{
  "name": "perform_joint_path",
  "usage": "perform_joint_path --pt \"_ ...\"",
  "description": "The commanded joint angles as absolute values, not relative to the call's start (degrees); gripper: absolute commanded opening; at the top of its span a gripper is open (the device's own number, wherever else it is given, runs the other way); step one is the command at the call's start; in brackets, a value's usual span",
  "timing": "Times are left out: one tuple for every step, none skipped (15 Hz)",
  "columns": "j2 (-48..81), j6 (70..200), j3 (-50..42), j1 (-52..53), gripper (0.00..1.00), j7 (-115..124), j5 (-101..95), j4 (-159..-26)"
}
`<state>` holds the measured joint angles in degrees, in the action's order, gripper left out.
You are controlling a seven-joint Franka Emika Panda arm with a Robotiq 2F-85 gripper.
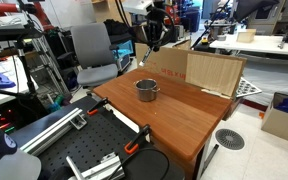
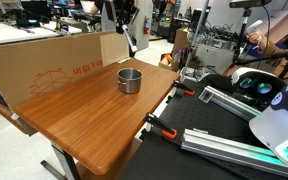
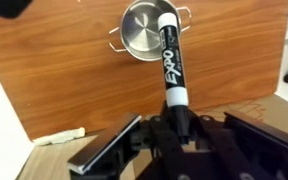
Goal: Pick up the marker from the cup and place it on the table
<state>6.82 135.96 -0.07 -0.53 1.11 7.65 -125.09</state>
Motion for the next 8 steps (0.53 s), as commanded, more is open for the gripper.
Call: perform_joint_path --pt "8.06 128.3 -0.83 -2.33 0.02 -2.85 9.81 -121.75" --pt "8.28 126.73 -1.18 -2.77 0.02 -3.13 9.85 -121.23" --pt "9.04 125.1 -1.59 -3.29 0.02 -3.63 10.13 -120.28" --pt "9.52 123.83 -1.85 -3.7 0.02 -3.92 10.26 -119.73" --pt "10.57 122.51 -2.1 -4.3 0.02 -4.92 11.01 -118.86" --pt "11.22 122.22 -2.17 -4.9 0.02 -6.0 12.61 -118.52" --pt "12.23 121.78 -2.22 -5.53 0.02 -7.14 14.11 -118.11" --pt "13.2 121.65 -2.26 -6.13 0.02 -8.2 15.51 -117.83"
